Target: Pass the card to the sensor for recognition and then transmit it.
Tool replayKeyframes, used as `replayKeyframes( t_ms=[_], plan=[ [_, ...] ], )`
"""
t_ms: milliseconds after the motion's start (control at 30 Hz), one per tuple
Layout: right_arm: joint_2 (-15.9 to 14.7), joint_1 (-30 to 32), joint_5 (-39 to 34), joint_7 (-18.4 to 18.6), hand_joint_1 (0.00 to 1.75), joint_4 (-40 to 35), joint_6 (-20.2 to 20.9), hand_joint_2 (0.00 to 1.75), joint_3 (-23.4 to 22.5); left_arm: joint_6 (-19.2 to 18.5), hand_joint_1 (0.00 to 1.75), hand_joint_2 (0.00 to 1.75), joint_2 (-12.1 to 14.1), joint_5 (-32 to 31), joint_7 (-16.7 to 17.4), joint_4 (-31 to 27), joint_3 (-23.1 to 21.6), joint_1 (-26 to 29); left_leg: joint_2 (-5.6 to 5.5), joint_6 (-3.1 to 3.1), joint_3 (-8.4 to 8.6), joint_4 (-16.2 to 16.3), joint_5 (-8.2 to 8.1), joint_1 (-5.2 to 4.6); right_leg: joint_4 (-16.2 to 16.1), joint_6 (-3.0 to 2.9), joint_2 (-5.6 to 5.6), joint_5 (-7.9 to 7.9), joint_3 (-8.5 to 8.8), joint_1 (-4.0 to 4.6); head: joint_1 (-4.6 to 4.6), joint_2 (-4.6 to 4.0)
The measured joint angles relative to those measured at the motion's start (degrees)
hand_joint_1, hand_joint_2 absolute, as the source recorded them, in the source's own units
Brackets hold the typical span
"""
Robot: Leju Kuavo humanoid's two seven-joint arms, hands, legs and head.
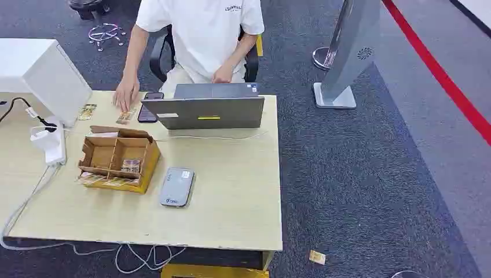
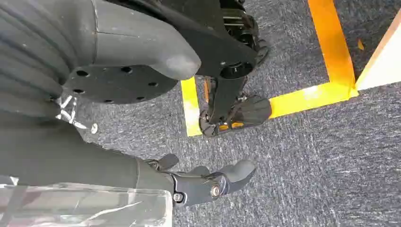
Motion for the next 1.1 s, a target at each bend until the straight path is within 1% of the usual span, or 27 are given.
replayKeyframes(
  t_ms=[100, 133, 167, 200, 233, 267, 300, 333, 367, 433, 533, 567, 600, 633, 667, 733, 800, 833, 867, 933, 1000, 1067, 1100],
  plan=[
    [0.0, 0.0, -0.4, 0.0, 0.00, 0.0, 0.0, 1.75, 0.1, -1.3, 0.00, 1.75, -0.5, -1.8, 0.0, -1.6, 3.1, -0.6, 0.02, 0.00, 0.01, 0.0, 0.00, 0.00, 0.0, 0.00, 0.01, 0.00, -0.01, 0.00, 0.00, 0.00],
    [0.0, 0.0, -0.6, 0.1, 0.00, 0.0, 0.0, 1.75, 0.1, -2.0, 0.00, 1.75, -0.7, -2.9, 0.0, -3.2, 3.6, -0.7, 0.02, 0.00, 0.00, 0.0, 0.00, 0.01, 0.0, 0.00, 0.02, 0.00, -0.01, 0.01, 0.00, 0.00],
    [0.0, 0.0, -0.7, 0.1, 0.00, 0.0, 0.0, 1.75, 0.1, -3.0, 0.00, 1.75, -0.2, -3.0, 0.0, -4.1, 4.0, -0.7, 0.02, 0.00, 0.00, 0.0, 0.00, 0.03, 0.0, 0.00, 0.02, 0.00, 0.00, 0.02, 0.00, 0.00],
    [0.0, 0.0, -0.7, 0.1, 0.00, 0.0, 0.0, 1.75, 0.2, -4.0, 0.00, 1.75, 0.9, -2.8, 0.2, -4.3, 4.3, -0.7, 0.02, -0.01, 0.00, 0.0, 0.00, 0.09, 0.0, -0.02, 0.02, -0.01, 0.00, 0.08, 0.07, 0.00],
    [0.0, 0.0, -0.5, 0.1, 0.00, 0.0, 0.0, 1.75, 0.3, -4.0, 0.00, 1.75, 3.2, -1.8, 2.2, -4.3, 4.6, -0.7, 0.02, -0.04, 0.00, 0.0, 0.00, 0.13, 0.0, -0.05, 0.01, -0.03, 0.00, 0.17, 0.11, 0.00],
    [-0.1, 0.0, -0.3, 0.2, 0.00, 0.1, 0.0, 1.75, 0.5, -2.7, 0.00, 1.75, 6.6, -0.3, 5.7, -4.3, 4.7, -0.6, 0.08, -0.23, 0.00, 0.0, -0.09, 0.39, 0.0, -0.27, 0.04, -0.01, 0.00, 0.47, 0.15, 0.00],
    [-0.2, 0.0, -0.2, 0.4, 0.00, 0.1, 0.0, 1.75, 0.7, -1.5, 0.00, 1.75, 12.2, 1.7, 10.3, -4.2, 4.8, -0.5, 0.13, -0.45, -0.01, 0.0, -0.08, 0.61, 0.0, -0.55, 0.05, 0.00, -0.01, 0.67, 0.26, -0.02],
    [-0.2, 0.0, -0.2, 0.5, 0.00, 0.2, 0.0, 1.75, 0.8, -1.0, 0.00, 1.75, 17.3, 2.5, 12.3, -4.2, 4.8, -0.6, 0.14, -0.56, 0.00, 0.1, -0.10, 0.72, 0.0, -0.59, 0.04, 0.02, -0.02, 0.85, 0.24, 0.00],
    [-0.2, 0.0, -0.2, 0.6, 0.00, 0.2, 0.0, 1.75, 0.9, 0.0, 0.00, 1.75, 20.5, 3.1, 14.1, -4.2, 4.8, -0.8, 0.10, -0.61, 0.00, 0.0, -0.08, 0.71, 0.0, -0.60, 0.03, 0.01, -0.01, 0.88, 0.31, 0.00],
    [-0.3, -0.1, -0.2, 0.6, 0.00, 0.3, 0.0, 1.75, 1.1, 0.7, 0.00, 1.75, 24.9, 3.7, 14.9, -4.3, 4.9, -1.0, 0.06, -0.68, 0.04, 0.0, -0.04, 0.68, 0.1, -0.73, 0.01, -0.07, 0.00, 0.85, 0.04, 0.00],
    [-0.3, -0.3, 1.3, 1.5, 0.00, 0.4, -0.1, 1.75, 2.3, 1.1, 0.00, 1.75, 29.8, 3.7, 12.7, -4.4, 4.9, -1.1, 0.07, -0.72, 0.05, -0.1, -0.01, 0.64, 0.2, -0.80, 0.02, -0.12, -0.09, 0.78, 0.02, 0.00],
    [-0.3, -0.5, 1.5, 2.1, 0.00, 0.4, 0.0, 1.75, 2.7, 1.1, 0.00, 1.75, 31.6, 3.9, 13.1, -4.2, 4.8, -1.2, 0.14, -0.82, 0.02, 0.0, -0.07, 0.92, 0.2, -0.88, 0.05, -0.08, -0.10, 0.98, 0.00, -0.02],
    [-0.3, -0.8, 1.8, 2.3, 0.00, 0.4, 0.0, 1.75, 3.1, 0.9, 0.00, 1.75, 33.9, 4.2, 13.4, -4.0, 4.5, -1.5, 0.23, -0.99, -0.03, 0.1, -0.14, 1.29, 0.2, -1.22, 0.16, -0.01, -0.12, 1.26, 0.07, 0.00],
    [-0.2, -1.2, 2.2, 2.6, 0.00, 0.4, 0.0, 1.75, 3.6, 0.4, 0.00, 1.75, 36.9, 4.0, 13.4, -4.0, 3.9, -2.2, 0.23, -1.00, -0.05, 0.2, -0.13, 1.42, 0.1, -1.36, 0.12, 0.03, -0.14, 1.43, 0.40, -0.02],
    [-0.2, -1.5, 2.7, 3.1, 0.00, 0.4, 0.1, 1.75, 4.1, 0.2, 0.00, 1.75, 39.4, 3.3, 13.4, -4.5, 2.6, -3.4, 0.15, -1.08, -0.08, 0.2, -0.07, 1.38, 0.1, -1.34, 0.05, 0.03, -0.12, 1.43, 0.46, 0.00],
    [-0.1, -2.3, 3.4, 3.8, 0.00, 0.3, 0.0, 1.75, 5.1, 1.3, 0.00, 1.75, 42.6, 1.7, 14.0, -7.7, -1.1, -5.7, -0.09, -1.16, -0.05, 0.1, 0.04, 1.17, 0.2, -1.32, -0.14, 0.02, -0.14, 1.26, 0.26, -0.02],
    [0.2, -3.0, 4.0, 4.8, 0.00, 0.2, 0.0, 1.75, 5.9, 4.0, 0.00, 1.75, 44.4, -0.7, 16.1, -11.0, -5.0, -8.5, -0.11, -1.26, -0.05, 0.1, 0.13, 1.21, 0.2, -1.33, -0.16, 0.04, -0.13, 1.28, 0.22, -0.02],
    [0.4, -3.3, 4.4, 5.3, 0.00, 0.1, 0.0, 1.75, 6.4, 5.2, 0.00, 1.75, 45.5, -2.6, 16.9, -11.6, -7.2, -10.6, -0.12, -1.34, -0.06, 0.1, 0.19, 1.28, 0.2, -1.45, -0.16, 0.12, -0.16, 1.31, 0.30, -0.02],
    [0.5, -3.5, 4.6, 5.6, 0.00, 0.0, 0.0, 1.75, 6.8, 6.3, 0.00, 1.75, 46.6, -4.5, 16.9, -11.6, -9.4, -13.0, -0.11, -1.37, -0.08, 0.1, 0.21, 1.33, 0.2, -1.55, -0.16, 0.19, -0.18, 1.36, 0.28, -0.02],
    [0.8, -3.9, 5.4, 6.5, 0.00, -0.1, 0.0, 1.75, 7.8, 8.7, 0.00, 1.75, 49.6, -10.1, 15.5, -10.2, -15.0, -20.5, -0.14, -1.45, -0.12, 0.1, 0.35, 1.43, 0.2, -1.47, -0.16, 0.32, -0.22, 1.44, 0.31, -0.02],
    [0.9, -4.3, 5.6, 7.0, 0.00, -0.2, 0.0, 1.75, 8.5, 10.4, 0.00, 1.75, 52.7, -15.0, 14.0, -6.6, -21.0, -27.7, -0.11, -1.45, -0.13, 0.1, 0.39, 1.38, 0.2, -1.50, -0.12, 0.38, -0.22, 1.44, 0.28, -0.02],
    [1.0, -4.5, 5.7, 7.1, 0.00, -0.2, 0.0, 1.75, 9.1, 11.1, 0.00, 1.75, 54.9, -16.9, 13.4, -3.9, -25.7, -33.1, 0.28, -1.47, -0.13, 0.1, 0.40, 1.29, 0.3, -1.60, 0.27, 0.50, -0.28, 1.43, 0.26, -0.02],
    [1.0, -4.4, 5.9, 7.2, 0.00, -0.2, 0.0, 1.75, 9.3, 11.3, 0.00, 1.75, 55.5, -17.7, 13.3, -2.7, -27.2, -35.2, 0.49, -1.47, -0.13, 0.1, 0.40, 1.29, 0.3, -1.59, 0.46, 0.51, -0.34, 1.43, 0.24, -0.02]
  ],
)
